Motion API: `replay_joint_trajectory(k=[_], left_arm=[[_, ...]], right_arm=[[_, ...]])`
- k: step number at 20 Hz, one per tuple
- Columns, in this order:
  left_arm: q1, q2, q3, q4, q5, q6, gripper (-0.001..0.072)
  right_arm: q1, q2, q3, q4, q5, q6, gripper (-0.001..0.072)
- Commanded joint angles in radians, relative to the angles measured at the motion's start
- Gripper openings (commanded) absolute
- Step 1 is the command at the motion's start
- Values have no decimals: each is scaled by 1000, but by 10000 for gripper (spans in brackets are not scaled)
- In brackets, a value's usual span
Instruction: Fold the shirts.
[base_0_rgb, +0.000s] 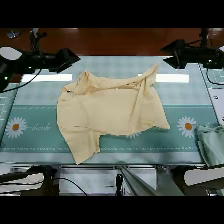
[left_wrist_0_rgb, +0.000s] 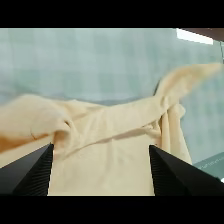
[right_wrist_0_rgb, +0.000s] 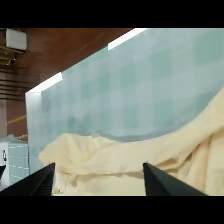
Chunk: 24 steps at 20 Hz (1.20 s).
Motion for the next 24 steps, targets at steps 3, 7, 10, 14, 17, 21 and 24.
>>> replay_joint_trajectory(k=[3, 7, 10, 14, 17, 21, 24], left_arm=[[224, -1, 14, 154, -513, -118, 706], [371, 81, -223, 238, -584, -140, 706], [466, 180, -462, 253, -515, -121, 706], [542, 257, -665, 184, -437, 35, 705], [541, 262, -726, 198, -379, 33, 705], [536, 261, -780, 168, -301, 66, 704], [489, 259, -805, 146, -230, 97, 704]], right_arm=[[-172, 74, 8, -252, 377, -5, 621], [-180, 327, -323, -542, 296, 25, 621], [-179, 541, -668, -376, 162, -88, 621], [-179, 734, -941, -238, 126, -154, 621], [-179, 796, -978, -230, 127, -153, 621], [-179, 805, -978, -197, 121, -152, 621], [-179, 805, -978, -197, 114, -152, 621]])
